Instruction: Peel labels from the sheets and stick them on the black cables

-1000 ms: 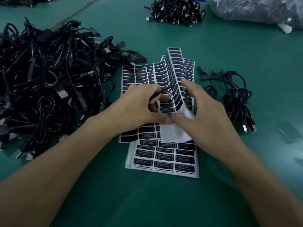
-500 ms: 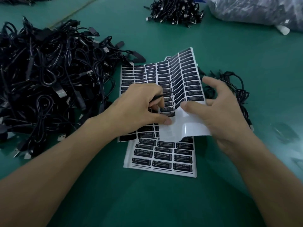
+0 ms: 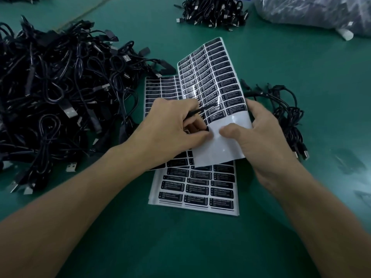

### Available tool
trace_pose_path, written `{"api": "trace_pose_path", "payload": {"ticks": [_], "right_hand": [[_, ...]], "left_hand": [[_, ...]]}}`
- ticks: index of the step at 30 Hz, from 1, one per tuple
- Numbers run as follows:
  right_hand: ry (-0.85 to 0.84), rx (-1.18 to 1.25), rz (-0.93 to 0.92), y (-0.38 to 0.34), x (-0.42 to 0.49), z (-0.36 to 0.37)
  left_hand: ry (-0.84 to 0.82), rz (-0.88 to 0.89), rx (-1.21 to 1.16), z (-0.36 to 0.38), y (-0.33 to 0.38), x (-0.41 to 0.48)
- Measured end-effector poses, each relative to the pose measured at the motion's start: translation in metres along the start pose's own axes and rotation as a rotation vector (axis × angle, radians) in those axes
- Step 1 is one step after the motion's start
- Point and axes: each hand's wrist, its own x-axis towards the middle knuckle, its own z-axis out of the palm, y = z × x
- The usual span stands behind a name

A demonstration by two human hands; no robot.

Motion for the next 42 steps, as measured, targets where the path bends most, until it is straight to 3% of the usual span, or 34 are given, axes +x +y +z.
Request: {"api": "trace_pose_path", "payload": {"ticks": [19, 29, 33, 37, 42], "right_hand": [[-0.013, 0.077, 0.076, -0.002, -0.005, 0.007], [0.085, 0.104, 0.04, -0.001, -0.004, 0.009], [0.191, -0.186, -0.129, 0.002, -0.01, 0.006], [0.177, -0.451, -0.156, 0.004, -0.015, 0.007], [0.174, -1.051, -0.215, 0.006, -0.019, 0.008]], "left_hand": [[0.089, -0.087, 0.026, 0.005, 0.01, -0.001], [0.142, -0.075, 0.064, 0.007, 0.007, 0.002], [0.235, -0.161, -0.017, -0.001, 0.001, 0.005], [0.306, -0.204, -0.117, -0.006, -0.002, 0.008], [0.248, -0.218, -0.148, 0.002, 0.001, 0.005]]}}
